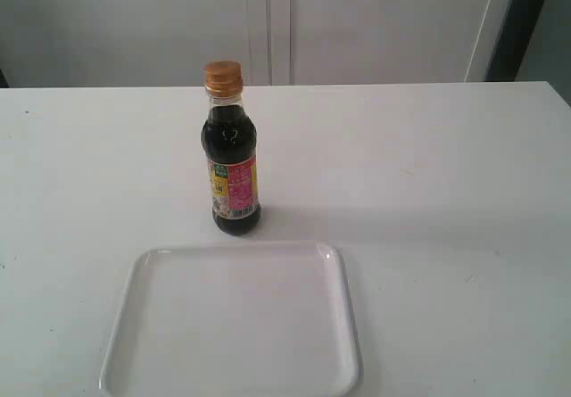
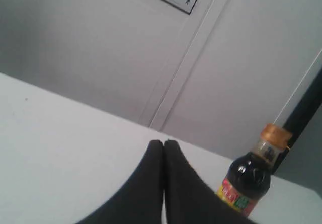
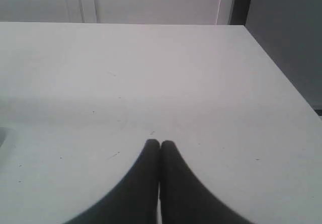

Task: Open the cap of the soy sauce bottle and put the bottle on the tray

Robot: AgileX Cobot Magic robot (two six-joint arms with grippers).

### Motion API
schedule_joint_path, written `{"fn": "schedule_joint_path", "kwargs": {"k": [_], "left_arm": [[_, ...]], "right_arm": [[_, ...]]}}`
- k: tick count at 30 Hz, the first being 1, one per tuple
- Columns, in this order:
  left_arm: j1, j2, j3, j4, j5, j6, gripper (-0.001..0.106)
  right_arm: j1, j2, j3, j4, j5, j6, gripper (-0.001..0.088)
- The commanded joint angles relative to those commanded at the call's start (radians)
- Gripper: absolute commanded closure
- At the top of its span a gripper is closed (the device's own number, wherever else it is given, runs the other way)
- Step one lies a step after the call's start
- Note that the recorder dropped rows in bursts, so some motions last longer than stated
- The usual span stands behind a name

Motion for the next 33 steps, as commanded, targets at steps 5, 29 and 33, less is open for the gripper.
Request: {"fn": "schedule_joint_path", "kwargs": {"k": [5,29,33], "left_arm": [[0.0,0.14,-0.097,0.11,0.055,0.0,0.105],[-0.004,0.799,-0.425,0.905,-0.386,-0.618,0.105],[-0.004,0.908,-0.472,1.003,-0.601,-0.648,0.09]], "right_arm": [[0.0,0.0,0.0,0.0,0.0,0.0,0.0868],[0.0,0.0,0.0,0.0,0.0,0.0,0.0868],[0.0,0.0,0.0,0.0,0.0,0.0,0.0868]]}}
